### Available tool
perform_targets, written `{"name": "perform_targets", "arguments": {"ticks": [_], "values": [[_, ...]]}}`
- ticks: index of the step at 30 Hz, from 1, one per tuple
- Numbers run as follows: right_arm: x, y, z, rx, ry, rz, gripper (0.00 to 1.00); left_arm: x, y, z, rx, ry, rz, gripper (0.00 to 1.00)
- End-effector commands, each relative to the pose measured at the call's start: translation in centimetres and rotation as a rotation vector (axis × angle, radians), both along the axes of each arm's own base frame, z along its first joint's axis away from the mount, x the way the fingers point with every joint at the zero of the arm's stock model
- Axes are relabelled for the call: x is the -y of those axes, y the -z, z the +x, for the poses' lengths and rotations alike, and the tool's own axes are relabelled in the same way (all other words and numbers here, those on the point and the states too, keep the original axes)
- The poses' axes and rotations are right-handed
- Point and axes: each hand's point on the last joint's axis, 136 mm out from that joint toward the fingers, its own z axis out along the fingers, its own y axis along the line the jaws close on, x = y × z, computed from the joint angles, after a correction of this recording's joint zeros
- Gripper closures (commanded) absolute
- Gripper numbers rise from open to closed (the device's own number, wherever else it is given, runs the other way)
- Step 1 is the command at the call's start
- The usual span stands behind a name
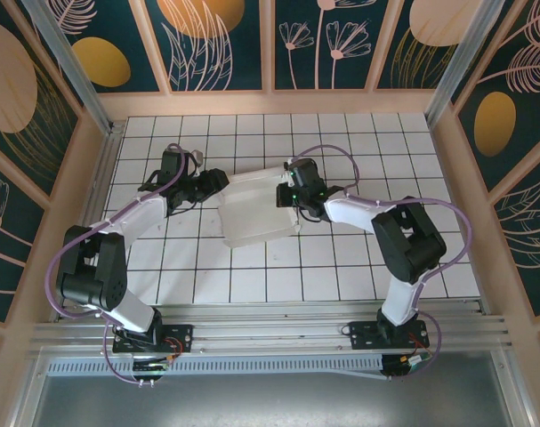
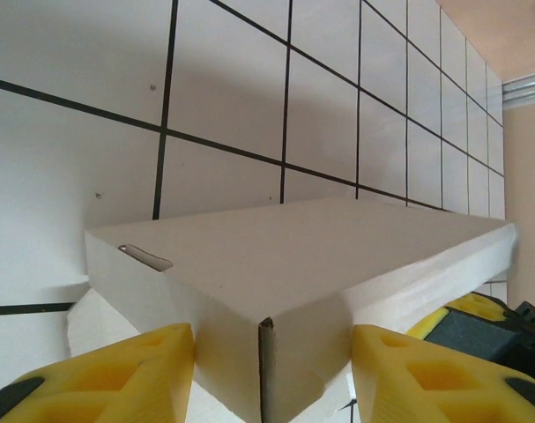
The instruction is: Fold the paper box
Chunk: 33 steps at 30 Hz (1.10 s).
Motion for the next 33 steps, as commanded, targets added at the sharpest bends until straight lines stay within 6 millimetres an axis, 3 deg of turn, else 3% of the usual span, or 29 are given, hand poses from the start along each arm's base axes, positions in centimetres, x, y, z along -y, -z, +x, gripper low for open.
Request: {"name": "perform_targets", "arguments": {"ticks": [1, 7, 9, 12, 17, 18, 20, 22, 24, 27, 33], "values": [[-2.2, -1.0, 0.0, -0.06, -0.019, 0.15, 1.0, 0.5, 0.5, -0.3, -0.019, 0.015, -0.023, 0.51], [-1.9, 0.3, 0.2, -0.078, -0.014, 0.169, 1.0, 0.4, 0.5, -0.3, -0.019, 0.011, -0.019, 0.5], [-1.5, -0.5, 0.1, -0.038, -0.043, 0.134, 0.99, 0.3, 0.6, -0.2, -0.019, 0.011, -0.017, 0.5], [-0.8, -3.6, -1.4, 0.091, -0.134, 0.12, 0.91, 0.2, 0.6, -0.1, -0.019, 0.009, -0.004, 0.49], [3.4, -9.8, -3.4, 0.402, -0.201, 0.034, 0.72, 0.1, 0.3, 0.4, -0.012, 0.009, 0.015, 0.49], [5.6, -10.7, -2.7, 0.473, -0.17, -0.013, 0.6, 0.2, 0.2, 0.5, -0.011, 0.009, 0.016, 0.49], [9.4, -11.6, -1.0, 0.581, -0.106, -0.084, 0.54, 0.2, 0.2, 0.6, -0.013, 0.012, 0.017, 0.49], [12.5, -11.8, 0.7, 0.678, -0.12, -0.153, 0.54, 0.2, 0.2, 0.8, -0.013, 0.014, 0.02, 0.5], [13.6, -11.3, 1.7, 0.752, -0.214, -0.2, 0.48, 0.2, 0.3, 0.8, -0.014, 0.017, 0.025, 0.5], [13.2, -9.1, 2.9, 0.774, -0.446, -0.26, 0.45, 0.3, 0.3, 0.9, -0.014, 0.02, 0.028, 0.5], [11.4, -5.7, 7.1, 0.746, -0.705, -0.352, 0.45, 0.3, 0.4, 1.1, -0.02, 0.035, 0.051, 0.5]]}}
